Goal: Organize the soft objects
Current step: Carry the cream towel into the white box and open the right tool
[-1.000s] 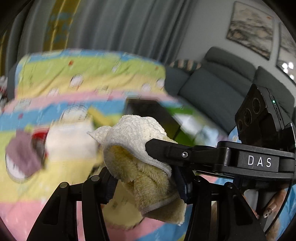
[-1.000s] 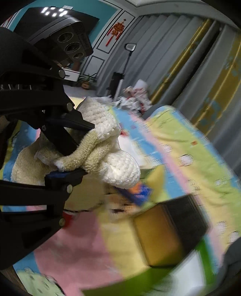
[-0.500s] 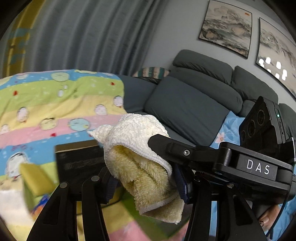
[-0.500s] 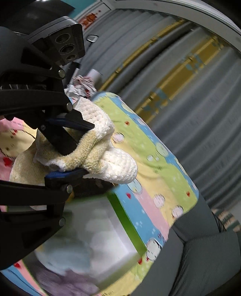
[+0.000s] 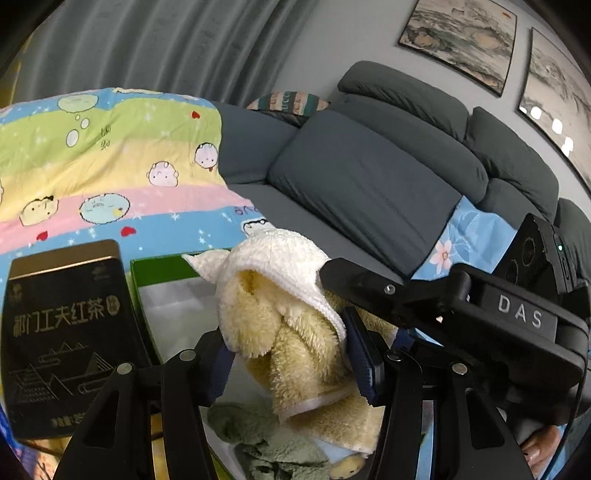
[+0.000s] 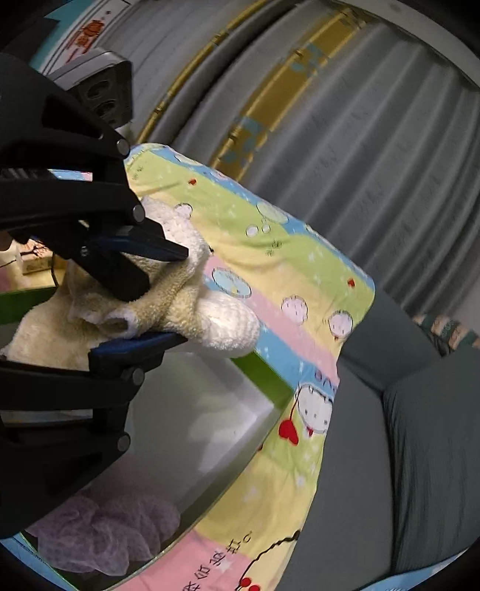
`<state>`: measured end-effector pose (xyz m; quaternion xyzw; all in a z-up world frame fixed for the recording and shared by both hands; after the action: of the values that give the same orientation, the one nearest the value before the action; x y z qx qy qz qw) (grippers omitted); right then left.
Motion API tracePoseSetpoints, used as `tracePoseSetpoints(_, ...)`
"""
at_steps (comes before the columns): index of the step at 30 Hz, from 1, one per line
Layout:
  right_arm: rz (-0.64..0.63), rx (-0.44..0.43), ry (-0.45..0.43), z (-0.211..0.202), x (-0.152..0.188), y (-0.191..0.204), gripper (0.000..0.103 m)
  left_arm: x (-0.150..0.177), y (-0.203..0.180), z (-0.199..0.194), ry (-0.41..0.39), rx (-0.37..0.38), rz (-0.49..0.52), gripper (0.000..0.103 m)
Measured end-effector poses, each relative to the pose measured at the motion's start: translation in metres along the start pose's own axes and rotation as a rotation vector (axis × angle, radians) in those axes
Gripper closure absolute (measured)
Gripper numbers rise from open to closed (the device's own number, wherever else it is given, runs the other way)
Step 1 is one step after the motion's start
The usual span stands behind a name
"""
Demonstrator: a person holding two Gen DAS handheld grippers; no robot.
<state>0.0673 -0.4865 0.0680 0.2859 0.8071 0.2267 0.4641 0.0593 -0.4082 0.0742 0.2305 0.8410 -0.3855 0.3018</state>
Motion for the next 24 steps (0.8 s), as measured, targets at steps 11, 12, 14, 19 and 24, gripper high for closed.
tracePoseSetpoints(11,0.009,0.028,-0.096,-0.021,-0.006,-0.003,0.015,0.014,-0.004,-0.020,0.033,-0.015,0.044,0.025)
tracePoseSetpoints(12,0.019,0.019,-0.101,-0.022,-0.006,-0.003,0.013,0.016,-0.003,-0.028,0.035,-0.014,0.045,0.025)
tracePoseSetpoints(14,0.028,0.023,-0.091,-0.023,-0.003,-0.003,0.013,0.014,-0.001,-0.042,0.017,-0.010,0.039,0.025)
tracePoseSetpoints(19,-0.028,0.089,-0.096,-0.028,0.003,0.006,0.011,0.006,0.013,-0.087,-0.047,0.008,-0.021,0.016)
tracePoseSetpoints(24,-0.133,0.125,-0.091,-0.030,0.016,0.026,0.001,0.006,0.040,-0.135,-0.093,-0.041,-0.080,0.016)
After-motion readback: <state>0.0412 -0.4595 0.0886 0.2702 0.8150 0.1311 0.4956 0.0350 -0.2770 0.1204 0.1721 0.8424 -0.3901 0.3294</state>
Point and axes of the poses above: each gripper's, at about its wrist camera, not at the fingertips, and z roughly the way its jaws point, y to its left, x to its underside, the point moved 9 cm from there along z, roughly the way its jaws point, and after that the axes turned 10 degrees about -z, right-handed, at the moved point
